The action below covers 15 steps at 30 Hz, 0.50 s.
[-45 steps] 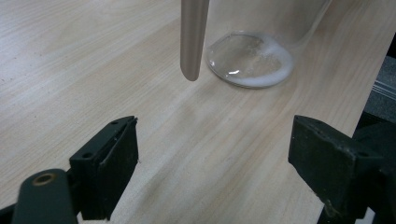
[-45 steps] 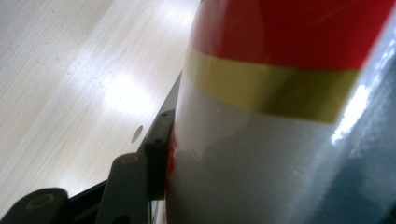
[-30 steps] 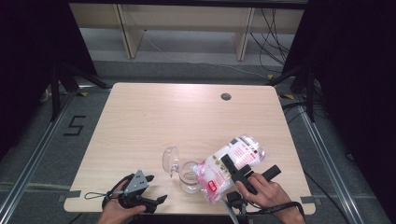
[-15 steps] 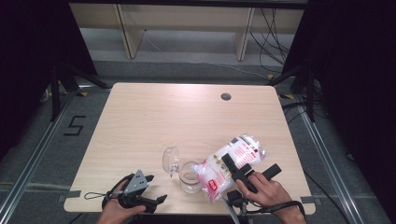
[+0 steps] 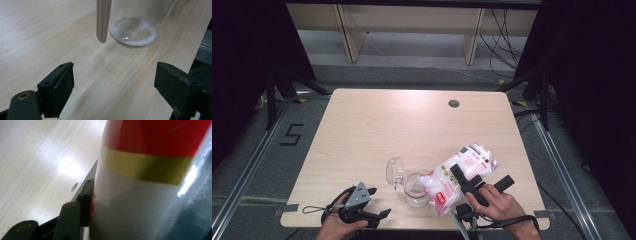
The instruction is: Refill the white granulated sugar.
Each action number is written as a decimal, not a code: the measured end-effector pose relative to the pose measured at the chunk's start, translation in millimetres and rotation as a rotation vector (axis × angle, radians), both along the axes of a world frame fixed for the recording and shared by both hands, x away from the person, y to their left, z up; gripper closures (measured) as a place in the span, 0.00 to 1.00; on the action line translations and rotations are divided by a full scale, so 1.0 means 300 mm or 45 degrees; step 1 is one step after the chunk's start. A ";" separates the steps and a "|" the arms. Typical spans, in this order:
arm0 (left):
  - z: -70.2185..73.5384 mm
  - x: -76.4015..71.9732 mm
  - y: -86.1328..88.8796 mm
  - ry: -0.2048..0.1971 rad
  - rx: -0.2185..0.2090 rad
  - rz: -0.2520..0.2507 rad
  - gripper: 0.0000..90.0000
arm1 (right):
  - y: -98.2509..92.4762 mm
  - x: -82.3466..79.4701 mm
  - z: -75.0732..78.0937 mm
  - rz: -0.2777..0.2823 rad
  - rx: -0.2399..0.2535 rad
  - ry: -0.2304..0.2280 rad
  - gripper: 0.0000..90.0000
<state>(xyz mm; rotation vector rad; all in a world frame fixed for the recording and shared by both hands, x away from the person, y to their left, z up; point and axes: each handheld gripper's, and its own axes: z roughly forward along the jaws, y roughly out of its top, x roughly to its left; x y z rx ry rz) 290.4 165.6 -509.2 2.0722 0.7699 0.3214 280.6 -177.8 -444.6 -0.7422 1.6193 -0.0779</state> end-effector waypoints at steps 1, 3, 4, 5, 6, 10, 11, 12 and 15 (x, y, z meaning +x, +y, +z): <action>0.000 0.000 0.000 0.000 -0.002 0.000 0.18 | 0.000 -0.001 0.001 -0.001 0.005 0.004 0.60; 0.003 -0.002 0.000 0.005 0.008 0.003 0.18 | 0.000 -0.001 0.002 0.000 0.005 0.006 0.60; 0.003 -0.002 0.000 0.005 0.008 0.003 0.18 | 0.000 -0.001 0.001 0.000 0.003 0.005 0.60; 0.002 -0.002 0.000 0.004 0.008 0.003 0.18 | 0.000 -0.001 0.000 0.003 0.000 0.002 0.61; 0.002 -0.002 0.000 0.004 0.009 0.003 0.18 | 0.000 -0.001 0.000 0.002 -0.007 -0.001 0.61; 0.001 -0.002 -0.001 0.010 -0.007 0.000 0.18 | 0.004 -0.001 -0.005 0.005 -0.017 0.003 0.61; 0.001 -0.002 -0.001 0.010 -0.007 0.000 0.18 | 0.004 -0.001 -0.005 0.005 -0.017 0.003 0.61; 0.002 -0.003 -0.001 0.017 -0.003 -0.002 0.18 | 0.005 -0.002 -0.008 -0.001 -0.032 0.001 0.61; 0.001 -0.003 -0.001 0.010 -0.006 0.001 0.18 | 0.009 -0.002 -0.013 0.016 -0.017 0.010 0.61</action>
